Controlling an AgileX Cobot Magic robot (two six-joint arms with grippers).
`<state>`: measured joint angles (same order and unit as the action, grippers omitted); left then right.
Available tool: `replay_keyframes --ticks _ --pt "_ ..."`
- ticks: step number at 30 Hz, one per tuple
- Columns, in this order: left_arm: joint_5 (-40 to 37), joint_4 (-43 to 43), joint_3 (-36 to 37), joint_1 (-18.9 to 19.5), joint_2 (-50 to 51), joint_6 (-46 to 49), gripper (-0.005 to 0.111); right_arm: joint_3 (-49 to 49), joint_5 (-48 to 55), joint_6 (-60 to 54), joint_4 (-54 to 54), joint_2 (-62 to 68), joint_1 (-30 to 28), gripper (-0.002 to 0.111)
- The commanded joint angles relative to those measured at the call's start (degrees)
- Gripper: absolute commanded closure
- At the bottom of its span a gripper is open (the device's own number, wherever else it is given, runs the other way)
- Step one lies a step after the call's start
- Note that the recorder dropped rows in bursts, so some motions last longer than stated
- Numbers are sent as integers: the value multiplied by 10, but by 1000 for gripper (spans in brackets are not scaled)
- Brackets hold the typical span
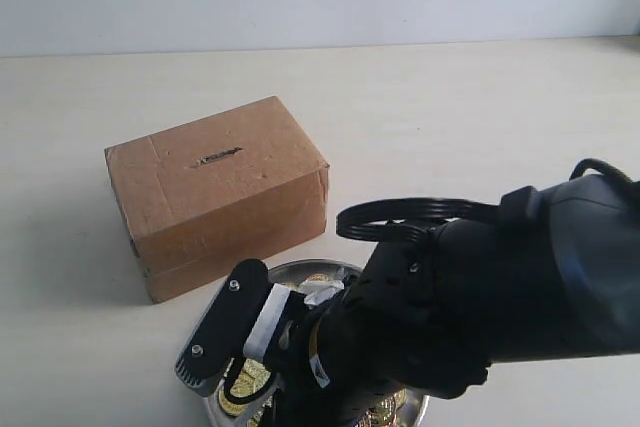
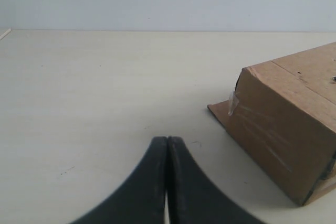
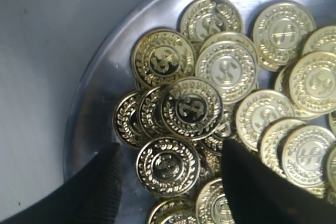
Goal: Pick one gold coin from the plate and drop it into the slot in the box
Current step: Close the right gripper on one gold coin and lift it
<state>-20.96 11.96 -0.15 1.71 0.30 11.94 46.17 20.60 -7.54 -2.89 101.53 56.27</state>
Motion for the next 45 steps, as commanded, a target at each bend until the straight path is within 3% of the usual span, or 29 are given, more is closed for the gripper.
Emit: replay_keyframes --ticks 1,16,28,45 --pt "5 4 2 -3 -3 -2 107 -2 -10 3 4 11 -3 47" --pt "5 4 2 -3 -3 -2 107 -2 -10 3 3 28 -3 47" --pt "5 4 2 -3 -3 -2 107 -2 -10 16 3 28 -3 56" --pt "5 4 2 -3 -3 -2 107 -2 -10 16 3 28 -3 79"
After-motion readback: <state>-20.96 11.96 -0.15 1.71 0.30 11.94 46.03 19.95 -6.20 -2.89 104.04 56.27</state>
